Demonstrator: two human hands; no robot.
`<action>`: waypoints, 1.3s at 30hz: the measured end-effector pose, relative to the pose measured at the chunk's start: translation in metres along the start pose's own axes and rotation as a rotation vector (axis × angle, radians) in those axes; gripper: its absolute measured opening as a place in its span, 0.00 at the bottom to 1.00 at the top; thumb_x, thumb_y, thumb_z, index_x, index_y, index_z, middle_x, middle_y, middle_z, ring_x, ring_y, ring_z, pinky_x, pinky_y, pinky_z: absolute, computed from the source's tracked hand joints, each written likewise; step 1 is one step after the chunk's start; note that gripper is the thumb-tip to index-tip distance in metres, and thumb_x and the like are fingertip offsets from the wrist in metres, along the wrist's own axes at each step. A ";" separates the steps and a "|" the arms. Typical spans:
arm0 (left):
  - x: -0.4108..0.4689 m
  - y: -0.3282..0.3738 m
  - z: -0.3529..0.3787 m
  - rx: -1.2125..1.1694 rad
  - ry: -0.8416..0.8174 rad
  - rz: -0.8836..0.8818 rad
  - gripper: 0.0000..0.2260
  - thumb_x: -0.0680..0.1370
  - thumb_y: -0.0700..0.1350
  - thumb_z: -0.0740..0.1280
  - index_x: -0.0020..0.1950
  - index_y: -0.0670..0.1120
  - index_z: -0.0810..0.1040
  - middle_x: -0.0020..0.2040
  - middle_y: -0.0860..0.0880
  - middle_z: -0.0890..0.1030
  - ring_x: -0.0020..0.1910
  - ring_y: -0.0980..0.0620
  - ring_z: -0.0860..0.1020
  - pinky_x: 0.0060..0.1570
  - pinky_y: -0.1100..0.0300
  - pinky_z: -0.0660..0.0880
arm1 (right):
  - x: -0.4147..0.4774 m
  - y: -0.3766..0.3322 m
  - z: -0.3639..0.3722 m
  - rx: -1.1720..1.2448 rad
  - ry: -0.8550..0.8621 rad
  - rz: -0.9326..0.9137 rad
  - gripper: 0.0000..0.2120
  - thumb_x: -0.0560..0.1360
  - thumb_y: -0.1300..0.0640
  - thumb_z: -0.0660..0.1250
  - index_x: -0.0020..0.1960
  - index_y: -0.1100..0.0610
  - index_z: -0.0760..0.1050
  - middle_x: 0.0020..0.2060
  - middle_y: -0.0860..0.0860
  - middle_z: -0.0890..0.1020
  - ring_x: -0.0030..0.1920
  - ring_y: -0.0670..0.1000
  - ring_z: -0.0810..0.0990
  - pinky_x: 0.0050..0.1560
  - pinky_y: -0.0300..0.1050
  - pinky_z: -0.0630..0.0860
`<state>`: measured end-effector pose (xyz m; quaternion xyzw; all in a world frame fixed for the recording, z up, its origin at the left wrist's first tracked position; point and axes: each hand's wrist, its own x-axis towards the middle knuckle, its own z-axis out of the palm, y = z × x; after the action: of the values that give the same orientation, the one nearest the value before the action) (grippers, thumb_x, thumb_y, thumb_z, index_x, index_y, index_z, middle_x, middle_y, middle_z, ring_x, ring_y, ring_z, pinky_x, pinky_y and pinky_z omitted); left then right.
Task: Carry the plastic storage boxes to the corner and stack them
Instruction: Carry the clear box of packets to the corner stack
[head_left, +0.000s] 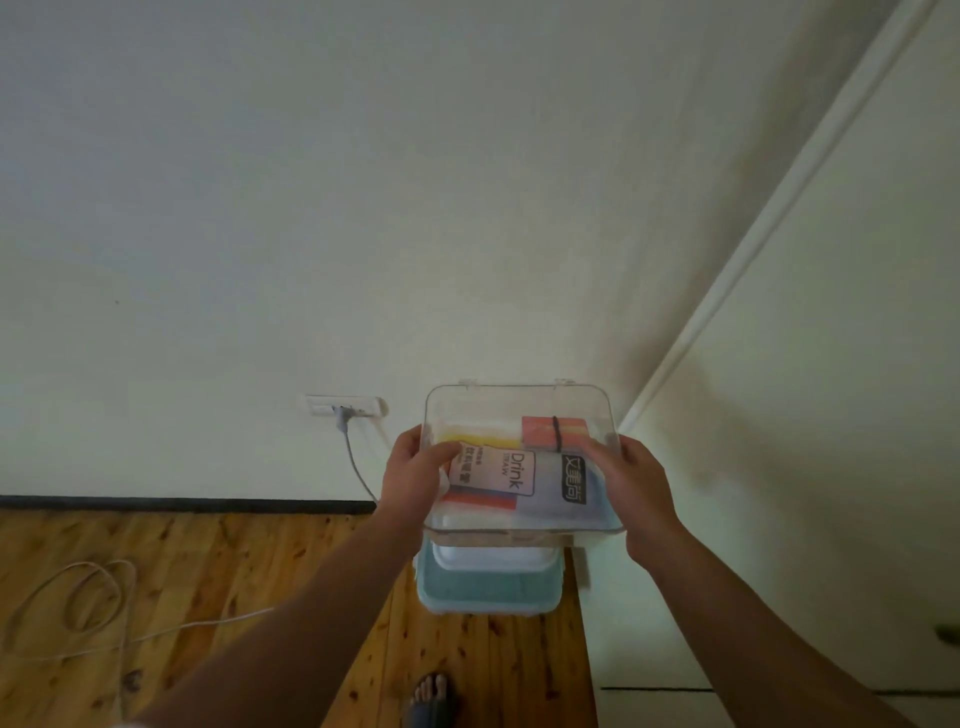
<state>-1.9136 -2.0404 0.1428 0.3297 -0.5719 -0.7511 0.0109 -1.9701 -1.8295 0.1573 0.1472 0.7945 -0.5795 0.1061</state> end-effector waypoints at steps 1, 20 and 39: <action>0.007 0.001 -0.001 -0.006 0.003 -0.003 0.15 0.76 0.43 0.68 0.63 0.49 0.73 0.50 0.47 0.83 0.44 0.50 0.83 0.28 0.63 0.77 | 0.004 -0.003 0.003 -0.002 0.004 0.002 0.16 0.72 0.44 0.71 0.56 0.50 0.77 0.44 0.45 0.81 0.45 0.45 0.78 0.35 0.41 0.69; 0.127 -0.057 -0.005 0.022 -0.043 -0.133 0.16 0.76 0.42 0.69 0.63 0.51 0.76 0.49 0.46 0.85 0.49 0.44 0.84 0.51 0.41 0.79 | 0.118 0.064 0.054 -0.014 -0.081 0.119 0.05 0.73 0.48 0.71 0.47 0.45 0.77 0.45 0.44 0.81 0.44 0.43 0.78 0.37 0.40 0.71; 0.222 -0.168 0.014 0.146 -0.023 -0.191 0.12 0.74 0.40 0.72 0.55 0.53 0.81 0.46 0.50 0.86 0.44 0.50 0.85 0.36 0.58 0.81 | 0.222 0.186 0.074 -0.043 -0.171 0.249 0.09 0.71 0.53 0.73 0.50 0.45 0.77 0.48 0.46 0.82 0.48 0.47 0.80 0.41 0.43 0.75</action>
<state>-2.0337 -2.0581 -0.1080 0.3740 -0.5913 -0.7087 -0.0911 -2.1115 -1.8220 -0.1062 0.1925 0.7703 -0.5553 0.2476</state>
